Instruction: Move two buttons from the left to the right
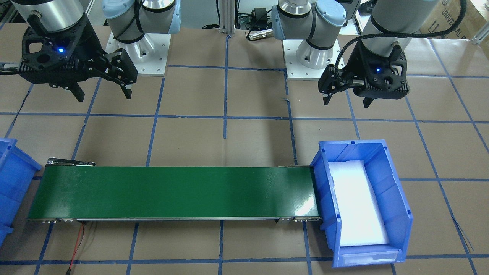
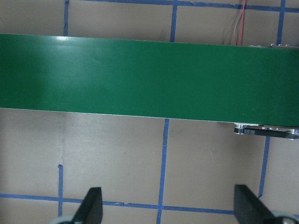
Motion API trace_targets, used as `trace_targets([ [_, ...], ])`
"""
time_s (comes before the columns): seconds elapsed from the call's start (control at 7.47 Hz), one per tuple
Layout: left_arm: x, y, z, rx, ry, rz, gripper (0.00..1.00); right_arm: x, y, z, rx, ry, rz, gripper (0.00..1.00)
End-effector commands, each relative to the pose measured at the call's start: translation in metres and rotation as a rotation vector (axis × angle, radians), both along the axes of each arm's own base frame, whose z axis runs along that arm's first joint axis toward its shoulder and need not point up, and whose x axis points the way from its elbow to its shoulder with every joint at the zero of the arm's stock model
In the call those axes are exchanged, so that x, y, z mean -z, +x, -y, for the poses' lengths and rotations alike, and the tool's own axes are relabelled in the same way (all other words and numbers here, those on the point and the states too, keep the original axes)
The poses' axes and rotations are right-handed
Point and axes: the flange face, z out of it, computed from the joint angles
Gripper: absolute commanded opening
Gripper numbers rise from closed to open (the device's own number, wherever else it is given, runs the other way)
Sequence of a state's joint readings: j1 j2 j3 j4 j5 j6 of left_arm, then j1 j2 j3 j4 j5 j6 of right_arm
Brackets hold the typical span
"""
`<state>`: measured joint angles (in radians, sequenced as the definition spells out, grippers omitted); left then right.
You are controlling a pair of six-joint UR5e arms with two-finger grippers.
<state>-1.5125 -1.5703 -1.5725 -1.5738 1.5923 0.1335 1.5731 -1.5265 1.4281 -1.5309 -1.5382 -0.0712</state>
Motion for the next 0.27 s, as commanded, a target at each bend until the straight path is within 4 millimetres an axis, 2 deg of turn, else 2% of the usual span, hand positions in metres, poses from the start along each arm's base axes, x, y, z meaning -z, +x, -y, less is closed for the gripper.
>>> trace_targets([
  [0.0,-0.0006,0.0000,-0.0003,0.002,-0.001,0.000,1.00,0.0006,0.0002,-0.0004,-0.001,0.005,-0.002,1.00],
  [0.13,0.0002,0.0000,-0.0005,0.000,0.000,0.000,1.00,-0.0006,-0.0005,-0.0016,0.000,0.005,0.000,1.00],
])
